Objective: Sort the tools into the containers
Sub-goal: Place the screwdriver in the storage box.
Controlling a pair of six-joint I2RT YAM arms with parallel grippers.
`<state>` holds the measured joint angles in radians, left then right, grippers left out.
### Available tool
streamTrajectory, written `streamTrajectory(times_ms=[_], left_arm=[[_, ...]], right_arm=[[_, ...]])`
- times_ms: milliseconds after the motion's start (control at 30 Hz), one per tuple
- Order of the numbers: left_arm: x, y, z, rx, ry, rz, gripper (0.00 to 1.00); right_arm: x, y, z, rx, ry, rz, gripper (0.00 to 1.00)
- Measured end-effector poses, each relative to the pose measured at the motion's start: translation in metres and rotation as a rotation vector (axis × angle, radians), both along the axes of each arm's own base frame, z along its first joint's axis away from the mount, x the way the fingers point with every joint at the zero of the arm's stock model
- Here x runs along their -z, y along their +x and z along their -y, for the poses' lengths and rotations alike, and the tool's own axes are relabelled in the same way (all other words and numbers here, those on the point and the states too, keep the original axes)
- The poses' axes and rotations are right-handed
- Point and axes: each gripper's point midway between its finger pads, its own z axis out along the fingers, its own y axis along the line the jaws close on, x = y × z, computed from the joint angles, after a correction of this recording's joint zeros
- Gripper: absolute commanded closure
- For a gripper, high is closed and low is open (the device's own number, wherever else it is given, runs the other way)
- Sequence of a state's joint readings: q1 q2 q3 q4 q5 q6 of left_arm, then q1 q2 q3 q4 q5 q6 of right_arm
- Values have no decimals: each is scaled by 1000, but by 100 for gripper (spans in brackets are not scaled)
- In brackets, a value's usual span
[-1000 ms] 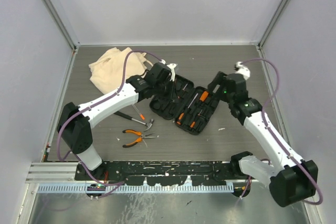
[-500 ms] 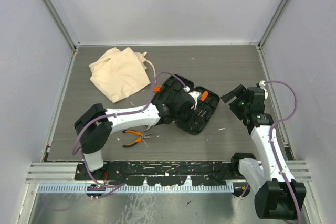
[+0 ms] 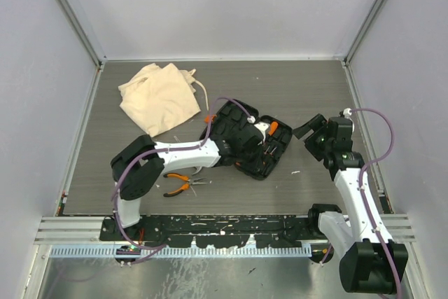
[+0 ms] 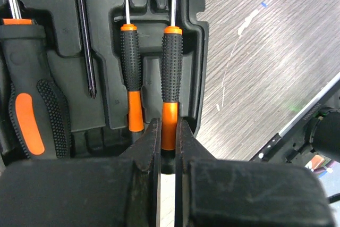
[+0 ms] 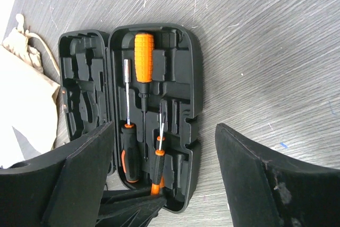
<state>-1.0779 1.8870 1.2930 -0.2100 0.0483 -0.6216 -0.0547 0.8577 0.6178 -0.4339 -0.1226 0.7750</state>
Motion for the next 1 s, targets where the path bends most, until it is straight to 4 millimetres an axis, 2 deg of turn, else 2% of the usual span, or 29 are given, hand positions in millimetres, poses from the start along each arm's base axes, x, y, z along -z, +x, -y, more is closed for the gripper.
streamTrajectory(times_ms=[233, 567, 1000], left_arm=[[17, 1, 3, 1, 27, -14, 100], [11, 9, 17, 2, 11, -2, 100], [18, 9, 7, -14, 62, -9, 98]], right_arm=[[7, -3, -5, -24, 21, -24, 19], [14, -4, -9, -38, 34, -41, 19], [14, -3, -10, -45, 40, -41, 19]])
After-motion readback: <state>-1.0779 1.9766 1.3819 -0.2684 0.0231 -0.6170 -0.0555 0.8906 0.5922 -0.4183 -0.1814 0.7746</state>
